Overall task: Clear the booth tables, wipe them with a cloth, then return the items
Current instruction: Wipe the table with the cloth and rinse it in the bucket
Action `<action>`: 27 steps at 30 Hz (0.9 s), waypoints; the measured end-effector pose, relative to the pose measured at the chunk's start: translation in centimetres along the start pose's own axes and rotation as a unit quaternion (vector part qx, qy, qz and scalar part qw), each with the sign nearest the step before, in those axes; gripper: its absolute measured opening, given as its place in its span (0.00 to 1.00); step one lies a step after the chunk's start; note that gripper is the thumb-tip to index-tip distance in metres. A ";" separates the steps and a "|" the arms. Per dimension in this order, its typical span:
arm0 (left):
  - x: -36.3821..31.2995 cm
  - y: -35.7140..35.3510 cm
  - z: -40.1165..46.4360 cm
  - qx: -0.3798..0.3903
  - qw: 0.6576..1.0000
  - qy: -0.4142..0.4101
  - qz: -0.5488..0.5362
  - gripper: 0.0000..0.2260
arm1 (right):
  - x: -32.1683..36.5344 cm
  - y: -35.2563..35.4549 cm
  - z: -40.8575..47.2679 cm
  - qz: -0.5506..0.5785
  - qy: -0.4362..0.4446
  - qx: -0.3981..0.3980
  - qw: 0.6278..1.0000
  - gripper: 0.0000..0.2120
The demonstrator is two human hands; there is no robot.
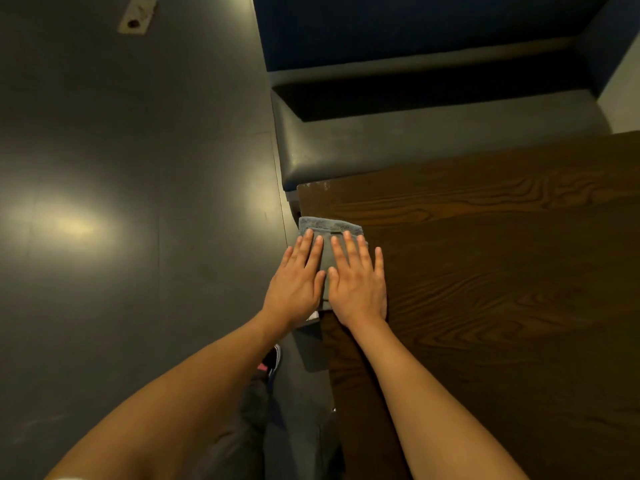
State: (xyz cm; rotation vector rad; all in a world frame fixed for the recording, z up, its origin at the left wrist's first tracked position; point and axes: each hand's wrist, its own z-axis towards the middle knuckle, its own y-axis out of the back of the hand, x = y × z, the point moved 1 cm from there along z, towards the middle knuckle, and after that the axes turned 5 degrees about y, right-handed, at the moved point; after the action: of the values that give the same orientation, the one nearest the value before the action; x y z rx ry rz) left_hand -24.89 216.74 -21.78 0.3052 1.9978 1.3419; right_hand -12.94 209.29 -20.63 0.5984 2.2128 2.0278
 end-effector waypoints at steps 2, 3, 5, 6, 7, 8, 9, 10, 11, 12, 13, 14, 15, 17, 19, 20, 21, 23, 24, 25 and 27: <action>0.7 0.7 1.8 0.003 1.000 -0.011 -0.001 0.29 | 0.2 0.3 1.8 -0.002 -0.008 -0.005 1.000 0.29; 1.4 1.3 3.0 0.009 1.000 -0.017 0.000 0.30 | 0.5 0.3 3.0 -0.002 -0.016 -0.004 1.000 0.29; 2.4 2.2 5.0 0.013 0.999 -0.029 0.008 0.31 | 0.9 0.5 5.1 -0.001 -0.031 -0.005 1.000 0.27; 2.8 2.7 5.9 0.015 0.999 -0.035 0.011 0.31 | 1.1 0.6 5.9 0.000 -0.039 -0.004 0.999 0.27; 3.0 3.1 6.7 0.017 0.999 -0.040 0.017 0.31 | 1.3 0.8 6.7 -0.001 -0.047 -0.007 0.999 0.27; 3.5 3.7 7.7 0.020 0.998 -0.048 0.025 0.31 | 1.6 0.9 7.7 -0.004 -0.056 -0.008 0.998 0.27; 3.7 4.1 8.3 0.022 0.998 -0.053 0.032 0.30 | 1.8 1.0 8.3 -0.007 -0.065 -0.006 0.998 0.27; 4.1 4.6 9.2 0.024 0.997 -0.058 0.040 0.29 | 2.0 1.1 9.1 -0.006 -0.075 -0.007 0.997 0.27; 4.2 5.0 9.9 0.025 0.996 -0.065 0.048 0.29 | 2.2 1.1 9.6 -0.007 -0.082 -0.006 0.997 0.27; 4.3 5.4 10.5 0.027 0.995 -0.070 0.061 0.28 | 2.2 1.2 10.0 -0.007 -0.090 -0.006 0.996 0.27; 4.3 5.8 11.2 0.032 0.994 -0.079 0.072 0.27 | 2.4 1.3 10.4 -0.003 -0.101 -0.005 0.995 0.27; 4.1 6.2 11.9 0.039 0.992 -0.084 0.081 0.27 | 2.4 1.4 10.7 0.005 -0.110 -0.003 0.994 0.26; 3.8 6.6 12.5 0.050 0.991 -0.087 0.084 0.27 | 2.4 1.6 10.8 0.017 -0.120 -0.004 0.993 0.26; 3.2 7.1 13.4 0.062 0.990 -0.092 0.088 0.27 | 2.4 1.8 10.8 0.039 -0.135 -0.010 0.990 0.26; 2.7 7.2 13.3 0.070 0.988 -0.107 0.090 0.26 | 2.4 2.0 10.1 0.048 -0.156 -0.011 0.986 0.26; 2.4 7.0 12.8 0.074 0.987 -0.113 0.088 0.26 | 2.4 1.9 9.5 0.050 -0.171 -0.012 0.984 0.26; 2.3 6.7 12.1 0.074 0.987 -0.119 0.083 0.26 | 2.6 1.7 8.7 0.054 -0.182 -0.015 0.982 0.26; 1.9 5.8 9.8 0.073 0.986 -0.129 0.080 0.26 | 3.1 1.3 6.4 0.061 -0.204 -0.020 0.977 0.26; 2.0 5.4 8.8 0.071 0.986 -0.130 0.080 0.26 | 3.4 0.9 5.6 0.061 -0.207 -0.018 0.976 0.26; 1.7 5.0 7.2 0.069 0.985 -0.135 0.086 0.26 | 3.6 0.6 4.0 0.061 -0.215 -0.019 0.975 0.26; 1.5 4.2 4.6 0.067 0.983 -0.143 0.094 0.26 | 4.2 -0.1 1.3 0.065 -0.225 -0.025 0.972 0.25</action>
State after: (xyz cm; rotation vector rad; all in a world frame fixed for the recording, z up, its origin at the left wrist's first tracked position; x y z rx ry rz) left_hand -23.65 222.67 -19.71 0.7246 1.8517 1.1998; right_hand -16.38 211.92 -20.08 1.0970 1.8920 1.7674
